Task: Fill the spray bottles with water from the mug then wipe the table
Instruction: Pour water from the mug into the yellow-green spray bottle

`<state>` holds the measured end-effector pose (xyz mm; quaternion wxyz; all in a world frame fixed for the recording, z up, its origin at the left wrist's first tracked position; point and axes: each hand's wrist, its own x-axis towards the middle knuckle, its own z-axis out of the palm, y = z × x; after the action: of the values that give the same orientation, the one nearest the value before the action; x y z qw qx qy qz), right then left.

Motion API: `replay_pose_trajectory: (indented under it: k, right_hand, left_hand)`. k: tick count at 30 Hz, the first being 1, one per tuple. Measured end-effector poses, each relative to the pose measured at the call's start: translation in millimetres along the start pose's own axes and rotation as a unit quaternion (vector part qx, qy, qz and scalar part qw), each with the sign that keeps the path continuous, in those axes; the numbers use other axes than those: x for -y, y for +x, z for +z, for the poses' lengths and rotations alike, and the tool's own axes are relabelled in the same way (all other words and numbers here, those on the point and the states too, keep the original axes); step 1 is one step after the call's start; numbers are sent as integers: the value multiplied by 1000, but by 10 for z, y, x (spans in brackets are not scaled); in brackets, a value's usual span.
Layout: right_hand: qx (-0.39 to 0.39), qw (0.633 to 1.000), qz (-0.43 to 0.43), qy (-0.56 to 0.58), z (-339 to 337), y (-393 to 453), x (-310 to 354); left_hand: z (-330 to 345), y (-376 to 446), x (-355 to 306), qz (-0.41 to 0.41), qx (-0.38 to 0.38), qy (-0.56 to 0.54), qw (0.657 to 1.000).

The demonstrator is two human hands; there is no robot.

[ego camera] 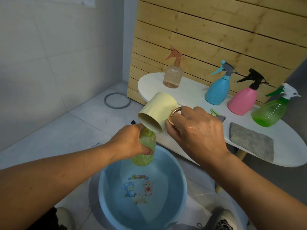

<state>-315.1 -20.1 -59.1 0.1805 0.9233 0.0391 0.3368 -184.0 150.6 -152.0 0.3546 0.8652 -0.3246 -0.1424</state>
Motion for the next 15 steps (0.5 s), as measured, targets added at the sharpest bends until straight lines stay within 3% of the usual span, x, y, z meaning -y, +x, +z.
replay_pose_trajectory:
  k: [2, 5, 9, 15]
  right_hand:
    - [17, 999, 28, 29, 17, -13, 3]
    - [88, 976, 146, 138, 54, -37, 30]
    - [202, 852, 329, 355, 246, -29, -27]
    - [278, 699, 440, 490, 960, -254, 55]
  left_hand:
    - [1, -1, 14, 2, 2, -8, 1000]
    - [-22, -26, 76, 5, 3, -24, 1000]
    - [-77, -49, 201, 3, -13, -40, 999]
    - [287, -100, 602, -39, -24, -84, 995]
